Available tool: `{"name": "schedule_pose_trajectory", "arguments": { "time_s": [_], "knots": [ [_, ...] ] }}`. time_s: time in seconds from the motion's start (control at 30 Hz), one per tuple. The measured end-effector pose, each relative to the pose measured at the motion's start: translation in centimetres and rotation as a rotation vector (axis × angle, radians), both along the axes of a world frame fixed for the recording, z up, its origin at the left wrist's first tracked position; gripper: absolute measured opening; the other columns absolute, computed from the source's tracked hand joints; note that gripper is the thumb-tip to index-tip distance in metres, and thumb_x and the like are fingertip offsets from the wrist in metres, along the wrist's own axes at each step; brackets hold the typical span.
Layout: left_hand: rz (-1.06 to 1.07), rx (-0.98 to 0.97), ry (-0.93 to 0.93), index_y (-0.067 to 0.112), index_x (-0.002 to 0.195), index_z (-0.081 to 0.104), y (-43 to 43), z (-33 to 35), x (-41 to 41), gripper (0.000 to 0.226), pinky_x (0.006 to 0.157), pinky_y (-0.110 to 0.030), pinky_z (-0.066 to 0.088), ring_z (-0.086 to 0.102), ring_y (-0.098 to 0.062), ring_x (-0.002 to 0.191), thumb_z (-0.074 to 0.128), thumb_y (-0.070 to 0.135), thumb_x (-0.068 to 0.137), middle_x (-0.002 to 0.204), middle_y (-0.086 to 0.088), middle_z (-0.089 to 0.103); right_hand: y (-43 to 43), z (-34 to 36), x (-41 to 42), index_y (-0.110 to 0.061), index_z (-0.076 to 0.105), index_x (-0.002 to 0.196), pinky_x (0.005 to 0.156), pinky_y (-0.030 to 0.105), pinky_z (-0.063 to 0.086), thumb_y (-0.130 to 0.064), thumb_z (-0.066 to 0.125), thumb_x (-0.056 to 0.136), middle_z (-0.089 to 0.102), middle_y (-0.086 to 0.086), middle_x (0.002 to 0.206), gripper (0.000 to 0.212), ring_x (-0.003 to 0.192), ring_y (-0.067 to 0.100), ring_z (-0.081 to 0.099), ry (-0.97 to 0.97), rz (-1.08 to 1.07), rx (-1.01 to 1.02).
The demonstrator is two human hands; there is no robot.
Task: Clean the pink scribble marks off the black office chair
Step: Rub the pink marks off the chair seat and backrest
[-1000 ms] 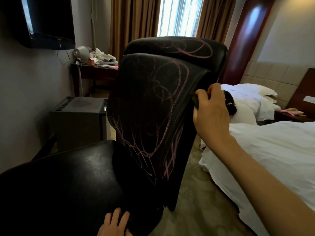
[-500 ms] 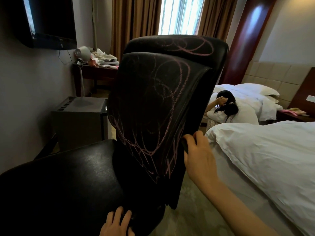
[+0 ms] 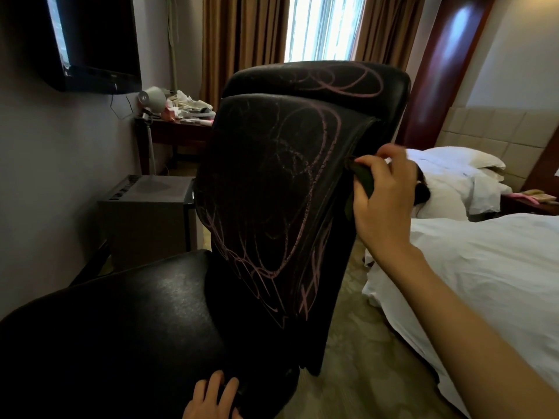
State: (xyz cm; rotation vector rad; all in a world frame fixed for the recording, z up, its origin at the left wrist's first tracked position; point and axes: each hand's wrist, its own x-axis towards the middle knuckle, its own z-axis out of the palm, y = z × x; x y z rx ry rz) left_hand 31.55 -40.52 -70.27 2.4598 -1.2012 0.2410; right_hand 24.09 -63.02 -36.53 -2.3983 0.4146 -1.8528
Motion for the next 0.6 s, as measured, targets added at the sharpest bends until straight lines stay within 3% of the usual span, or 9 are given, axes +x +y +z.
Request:
{"name": "schedule_pose_trajectory", "arguments": {
  "time_s": [0.07, 0.13, 0.2, 0.47, 0.6],
  "knots": [
    [0.029, -0.005, -0.006, 0.036, 0.096, 0.044, -0.2, -0.5, -0.3, 0.062, 0.045, -0.013, 0.029, 0.032, -0.014, 0.072, 0.052, 0.057, 0.037, 0.097, 0.003, 0.043, 0.0, -1.0, 0.4, -0.001, 0.064, 0.104, 0.087, 0.021, 0.031, -0.007, 0.062, 0.085, 0.055, 0.014, 0.116, 0.020, 0.101, 0.020, 0.040, 0.021, -0.009, -0.036],
    [0.025, -0.024, -0.025, 0.035, 0.096, 0.045, -0.1, -0.6, -0.3, 0.057, 0.042, -0.015, 0.037, 0.033, -0.015, 0.073, 0.050, 0.054, 0.043, 0.099, 0.001, 0.043, 0.2, -2.1, 0.5, 0.001, 0.065, 0.103, 0.086, 0.016, 0.026, -0.004, 0.063, 0.083, 0.058, 0.015, 0.113, 0.021, 0.100, 0.020, 0.041, 0.006, -0.011, -0.045],
    [0.038, -0.050, -0.015, 0.034, 0.097, 0.045, 0.1, -0.6, -0.6, 0.050, 0.045, -0.014, 0.034, 0.034, -0.015, 0.074, 0.042, 0.050, 0.050, 0.100, 0.001, 0.044, 0.6, -3.5, 0.4, 0.001, 0.065, 0.103, 0.089, 0.013, 0.025, -0.002, 0.063, 0.082, 0.060, 0.015, 0.109, 0.022, 0.099, 0.022, 0.044, -0.013, 0.012, -0.022],
    [0.066, -0.075, -0.078, 0.033, 0.099, 0.046, -0.1, -1.0, -0.4, 0.050, 0.044, -0.018, 0.043, 0.036, -0.018, 0.076, 0.034, 0.048, 0.053, 0.102, 0.000, 0.045, 2.3, -10.5, 0.0, 0.000, 0.066, 0.103, 0.089, 0.023, 0.036, -0.001, 0.062, 0.078, 0.063, 0.014, 0.108, 0.025, 0.100, 0.019, 0.049, 0.068, 0.114, 0.049],
    [0.064, -0.032, -0.090, 0.032, 0.098, 0.046, -0.1, -0.7, -0.5, 0.050, 0.047, -0.016, 0.037, 0.036, -0.018, 0.076, 0.034, 0.048, 0.053, 0.102, 0.000, 0.044, 2.6, -10.0, -0.9, -0.004, 0.067, 0.100, 0.083, 0.028, 0.043, -0.004, 0.060, 0.078, 0.061, 0.010, 0.105, 0.023, 0.096, 0.018, 0.051, 0.141, 0.147, 0.073]
  ]
}}
